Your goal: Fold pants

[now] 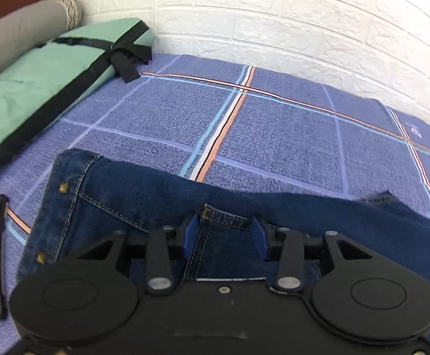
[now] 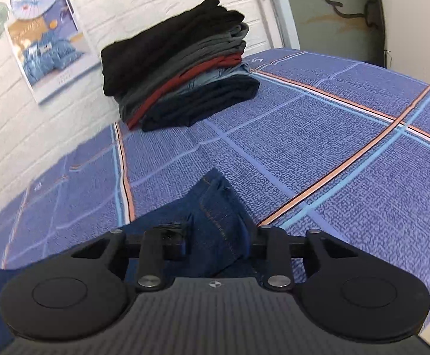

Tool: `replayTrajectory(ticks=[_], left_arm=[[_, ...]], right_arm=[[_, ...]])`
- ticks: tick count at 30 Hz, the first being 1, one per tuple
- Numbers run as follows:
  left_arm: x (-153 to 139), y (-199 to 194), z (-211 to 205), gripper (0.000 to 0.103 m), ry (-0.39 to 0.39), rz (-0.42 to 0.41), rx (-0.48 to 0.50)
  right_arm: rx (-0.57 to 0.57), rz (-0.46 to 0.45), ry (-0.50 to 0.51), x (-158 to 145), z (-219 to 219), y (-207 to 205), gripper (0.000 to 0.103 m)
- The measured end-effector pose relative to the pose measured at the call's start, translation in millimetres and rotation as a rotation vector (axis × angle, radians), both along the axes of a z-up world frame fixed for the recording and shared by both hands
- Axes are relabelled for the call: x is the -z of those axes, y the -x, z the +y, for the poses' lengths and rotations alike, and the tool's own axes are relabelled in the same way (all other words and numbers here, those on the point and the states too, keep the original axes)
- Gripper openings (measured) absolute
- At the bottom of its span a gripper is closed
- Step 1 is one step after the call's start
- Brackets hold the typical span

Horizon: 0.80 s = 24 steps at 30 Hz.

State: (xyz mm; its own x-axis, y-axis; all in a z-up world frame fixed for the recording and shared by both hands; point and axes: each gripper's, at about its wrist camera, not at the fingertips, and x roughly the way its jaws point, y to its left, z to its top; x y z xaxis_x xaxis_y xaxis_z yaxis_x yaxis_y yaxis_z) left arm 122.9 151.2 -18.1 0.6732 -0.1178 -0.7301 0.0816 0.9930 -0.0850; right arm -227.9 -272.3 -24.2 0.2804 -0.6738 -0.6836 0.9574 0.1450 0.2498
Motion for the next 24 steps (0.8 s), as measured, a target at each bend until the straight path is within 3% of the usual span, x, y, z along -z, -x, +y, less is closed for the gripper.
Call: replayTrajectory(ticks=[8, 16, 19, 20, 24], left_arm=[[-12.1, 17.5, -1.8, 0.041, -0.025, 0.006, 0.018], [-36.5, 40.7, -30.6, 0.046, 0.07, -0.003, 0.133], [-45.2, 47.2, -48.1, 0.047, 0.07, -0.023, 0.182], [-47.5, 49.5, -53.8, 0.048, 0.066, -0.028, 0.199], [-52.9, 57.5, -75.5, 0.049, 0.062, -0.031, 0.262]], right_arm=[[-0.024, 0.009, -0.001, -9.8, 4.9, 2.4, 0.052], [-0.066, 0.036, 0.034, -22.6, 12.1, 2.3, 0.046], [-0.025, 0.106, 0.006, -15.7, 8.6, 5.8, 0.05], [-0.018, 0.098, 0.013, -15.9, 10.6, 10.5, 0.056], [-0.022, 0.044, 0.024, -19.7, 18.9, 25.6, 0.055]])
